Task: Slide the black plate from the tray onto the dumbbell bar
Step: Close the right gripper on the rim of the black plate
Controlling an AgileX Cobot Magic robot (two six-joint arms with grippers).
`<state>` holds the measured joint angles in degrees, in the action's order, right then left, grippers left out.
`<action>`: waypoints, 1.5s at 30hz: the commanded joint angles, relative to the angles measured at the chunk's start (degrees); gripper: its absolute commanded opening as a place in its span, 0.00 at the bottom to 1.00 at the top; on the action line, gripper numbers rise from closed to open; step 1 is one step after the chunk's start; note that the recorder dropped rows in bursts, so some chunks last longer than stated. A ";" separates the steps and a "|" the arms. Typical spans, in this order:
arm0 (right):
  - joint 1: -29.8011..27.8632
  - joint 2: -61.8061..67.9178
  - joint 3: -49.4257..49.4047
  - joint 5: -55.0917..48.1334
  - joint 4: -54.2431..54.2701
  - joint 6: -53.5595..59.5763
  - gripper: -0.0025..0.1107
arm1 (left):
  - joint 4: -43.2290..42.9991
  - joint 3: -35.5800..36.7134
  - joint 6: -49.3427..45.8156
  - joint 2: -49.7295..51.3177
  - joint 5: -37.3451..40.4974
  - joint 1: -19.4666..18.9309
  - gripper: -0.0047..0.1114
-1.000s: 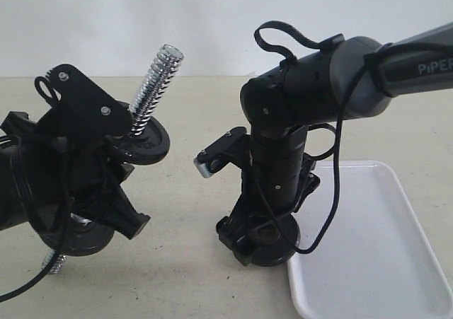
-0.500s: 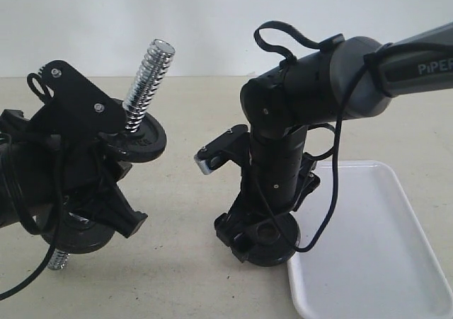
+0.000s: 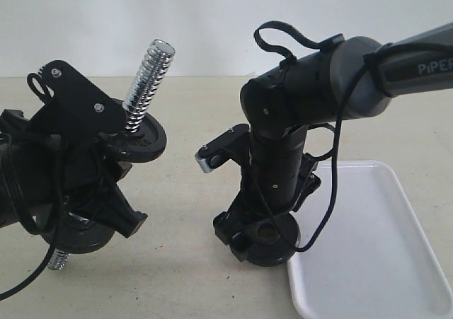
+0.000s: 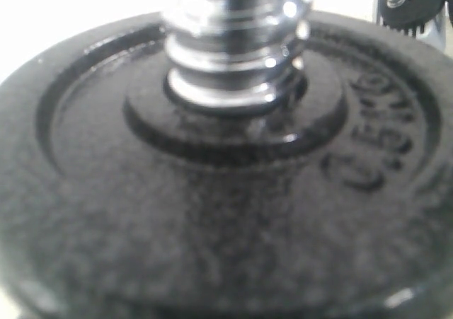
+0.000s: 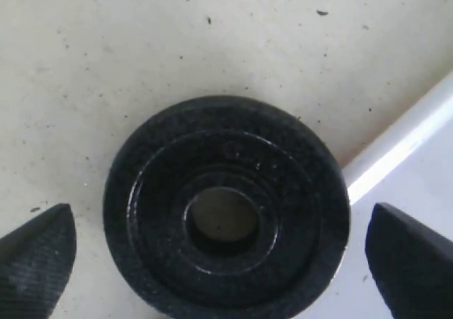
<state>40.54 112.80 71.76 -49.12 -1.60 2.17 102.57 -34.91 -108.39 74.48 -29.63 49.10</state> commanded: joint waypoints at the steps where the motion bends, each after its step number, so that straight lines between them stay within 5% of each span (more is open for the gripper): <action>1: -0.03 -0.11 0.26 -0.64 -0.78 -1.71 0.95 | -2.62 -2.47 -0.75 -3.18 -3.07 0.05 0.08; 45: 0.08 5.09 0.26 1.06 -2.13 -6.49 0.95 | -2.62 -2.47 -0.75 -3.18 -3.11 0.05 0.08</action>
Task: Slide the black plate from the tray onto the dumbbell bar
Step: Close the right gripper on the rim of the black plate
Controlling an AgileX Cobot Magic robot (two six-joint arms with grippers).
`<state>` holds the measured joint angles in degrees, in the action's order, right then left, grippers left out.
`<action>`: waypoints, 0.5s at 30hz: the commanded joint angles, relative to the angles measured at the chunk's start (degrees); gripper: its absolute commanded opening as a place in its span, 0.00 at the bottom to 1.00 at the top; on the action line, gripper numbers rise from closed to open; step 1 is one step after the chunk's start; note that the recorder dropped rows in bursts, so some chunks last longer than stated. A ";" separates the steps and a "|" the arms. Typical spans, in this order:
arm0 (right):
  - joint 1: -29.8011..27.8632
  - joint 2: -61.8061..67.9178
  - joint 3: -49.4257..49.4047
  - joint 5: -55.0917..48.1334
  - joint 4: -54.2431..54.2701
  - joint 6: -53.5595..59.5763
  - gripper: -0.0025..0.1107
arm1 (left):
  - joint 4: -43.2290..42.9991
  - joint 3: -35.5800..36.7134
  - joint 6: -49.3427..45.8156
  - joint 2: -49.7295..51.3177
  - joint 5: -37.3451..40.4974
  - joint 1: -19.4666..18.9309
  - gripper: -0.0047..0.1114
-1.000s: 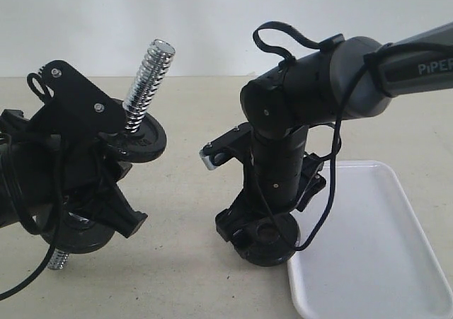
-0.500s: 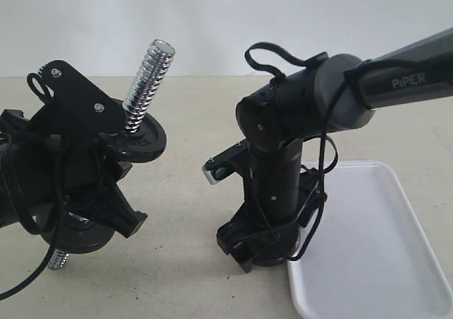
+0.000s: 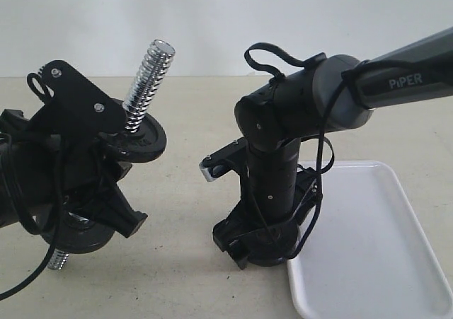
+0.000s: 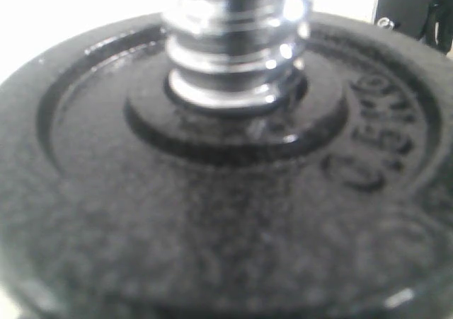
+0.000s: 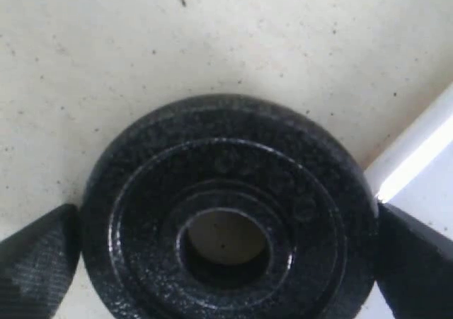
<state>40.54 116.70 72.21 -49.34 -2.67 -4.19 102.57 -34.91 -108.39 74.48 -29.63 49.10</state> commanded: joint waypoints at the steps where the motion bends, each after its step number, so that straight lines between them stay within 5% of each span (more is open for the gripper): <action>1: 0.08 1.19 -0.19 1.16 -1.05 -0.12 0.95 | -2.62 -2.47 -0.75 -3.18 -3.11 0.05 0.08; 4: 0.08 1.19 -0.19 1.16 -1.05 -0.12 0.90 | -2.62 -2.47 -0.75 -3.18 -3.11 0.05 0.08; 7: 0.08 1.19 -0.19 1.42 -1.05 -0.12 0.74 | -2.62 -2.47 -0.75 -3.18 -3.11 0.05 0.08; 8: 0.08 1.19 -0.19 1.70 -1.05 -0.12 0.56 | -2.62 -2.47 -0.75 -3.18 -3.11 0.05 0.08; 12: 0.08 1.19 -0.19 3.56 -1.05 -0.12 0.10 | -2.62 -2.47 -0.75 -3.18 -3.21 0.05 0.08; 15: 0.08 1.19 -0.19 5.26 -1.05 -0.32 0.02 | -2.62 -2.47 -0.75 -3.18 -3.21 0.05 0.08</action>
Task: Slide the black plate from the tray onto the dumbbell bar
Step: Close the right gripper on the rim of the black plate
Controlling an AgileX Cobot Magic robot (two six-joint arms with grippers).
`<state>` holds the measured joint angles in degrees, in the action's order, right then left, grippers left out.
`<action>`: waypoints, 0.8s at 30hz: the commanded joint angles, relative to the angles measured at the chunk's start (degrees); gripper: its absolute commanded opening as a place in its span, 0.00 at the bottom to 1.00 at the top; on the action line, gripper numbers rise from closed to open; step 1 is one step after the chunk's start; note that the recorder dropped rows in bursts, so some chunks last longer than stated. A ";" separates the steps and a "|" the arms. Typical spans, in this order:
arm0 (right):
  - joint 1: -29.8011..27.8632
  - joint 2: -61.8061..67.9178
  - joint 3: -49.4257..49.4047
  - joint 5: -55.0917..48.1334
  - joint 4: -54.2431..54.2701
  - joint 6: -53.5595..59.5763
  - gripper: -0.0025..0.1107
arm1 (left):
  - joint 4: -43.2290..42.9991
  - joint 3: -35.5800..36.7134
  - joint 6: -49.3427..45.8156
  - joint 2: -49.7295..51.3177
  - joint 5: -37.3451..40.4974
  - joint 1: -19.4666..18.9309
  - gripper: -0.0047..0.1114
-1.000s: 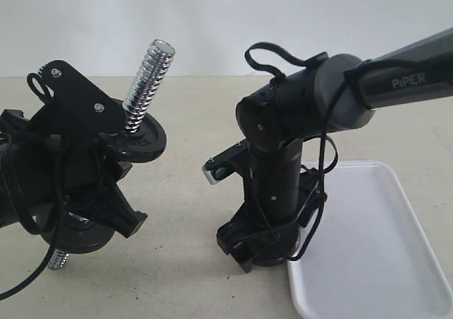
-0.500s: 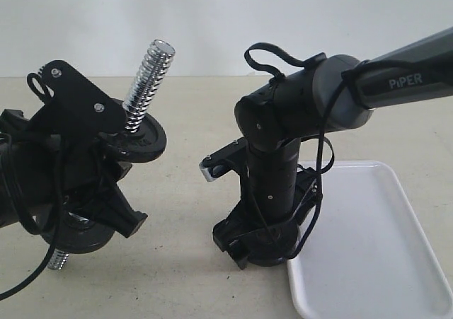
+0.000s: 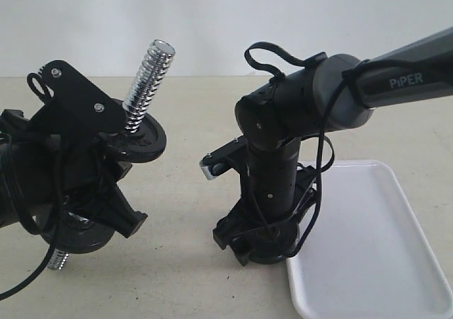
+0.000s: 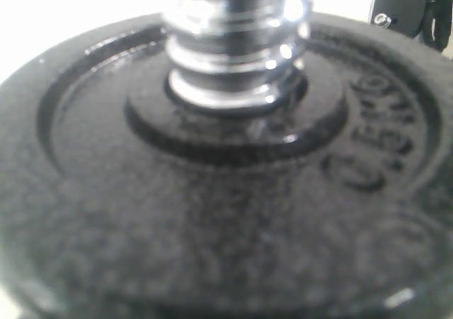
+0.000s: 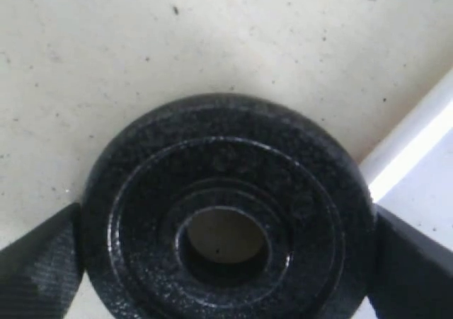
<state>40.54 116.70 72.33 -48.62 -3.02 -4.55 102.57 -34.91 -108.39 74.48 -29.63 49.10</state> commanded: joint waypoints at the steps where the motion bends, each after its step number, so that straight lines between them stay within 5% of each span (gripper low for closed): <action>1: 0.08 1.19 -0.31 5.03 -0.55 0.05 0.02 | -2.62 -2.47 -0.75 -3.18 -3.21 0.05 0.08; 24: 0.08 1.19 -0.31 5.38 1.71 6.08 0.02 | -2.62 -2.47 -0.75 -3.18 -4.93 0.05 0.08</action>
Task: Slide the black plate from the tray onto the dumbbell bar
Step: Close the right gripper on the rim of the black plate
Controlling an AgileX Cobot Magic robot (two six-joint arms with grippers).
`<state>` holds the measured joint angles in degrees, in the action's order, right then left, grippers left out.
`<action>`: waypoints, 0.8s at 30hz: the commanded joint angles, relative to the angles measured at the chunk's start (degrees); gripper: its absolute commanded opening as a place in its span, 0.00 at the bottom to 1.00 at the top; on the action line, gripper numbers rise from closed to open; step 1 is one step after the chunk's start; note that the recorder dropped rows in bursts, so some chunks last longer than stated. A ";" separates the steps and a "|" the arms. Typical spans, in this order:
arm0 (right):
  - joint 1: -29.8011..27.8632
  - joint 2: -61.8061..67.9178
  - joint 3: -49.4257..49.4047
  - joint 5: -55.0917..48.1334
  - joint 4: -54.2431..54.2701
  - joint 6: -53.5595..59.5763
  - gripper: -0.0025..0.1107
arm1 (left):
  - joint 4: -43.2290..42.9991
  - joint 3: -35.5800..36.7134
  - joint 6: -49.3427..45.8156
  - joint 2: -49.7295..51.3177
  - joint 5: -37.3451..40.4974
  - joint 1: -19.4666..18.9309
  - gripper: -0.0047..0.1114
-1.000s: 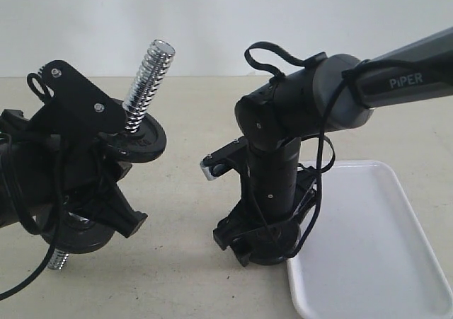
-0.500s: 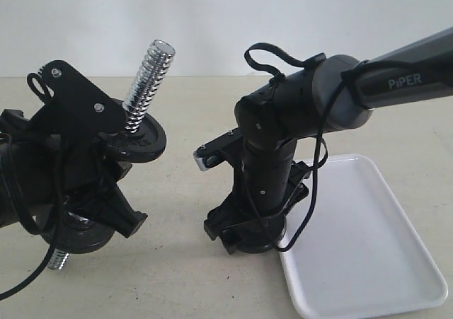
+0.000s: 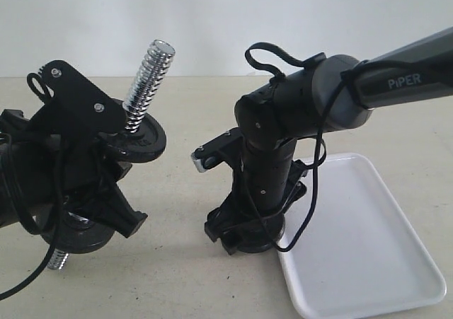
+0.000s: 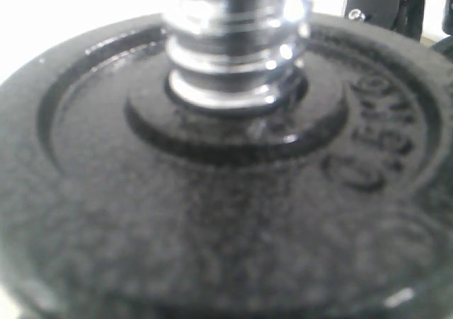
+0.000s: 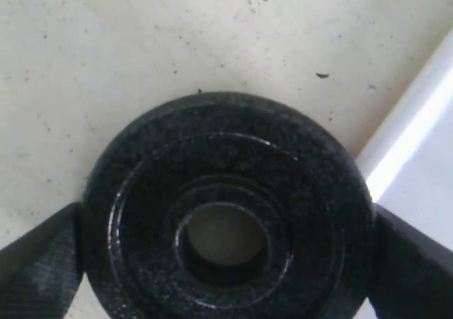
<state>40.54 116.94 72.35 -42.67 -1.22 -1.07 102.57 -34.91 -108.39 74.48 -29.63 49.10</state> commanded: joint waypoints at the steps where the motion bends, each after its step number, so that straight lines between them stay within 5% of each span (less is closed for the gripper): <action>1: 0.08 0.94 -0.33 -0.56 -0.09 2.77 0.02 | -2.62 -2.47 -0.75 -3.18 -5.45 0.05 0.08; 24: -0.03 -4.47 -0.24 -0.24 -2.26 3.13 0.02 | -2.62 -2.47 -0.75 -3.18 -8.12 0.05 0.08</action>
<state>40.54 114.95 71.84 -43.23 -1.96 1.45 102.57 -34.91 -108.39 74.48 -33.50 49.10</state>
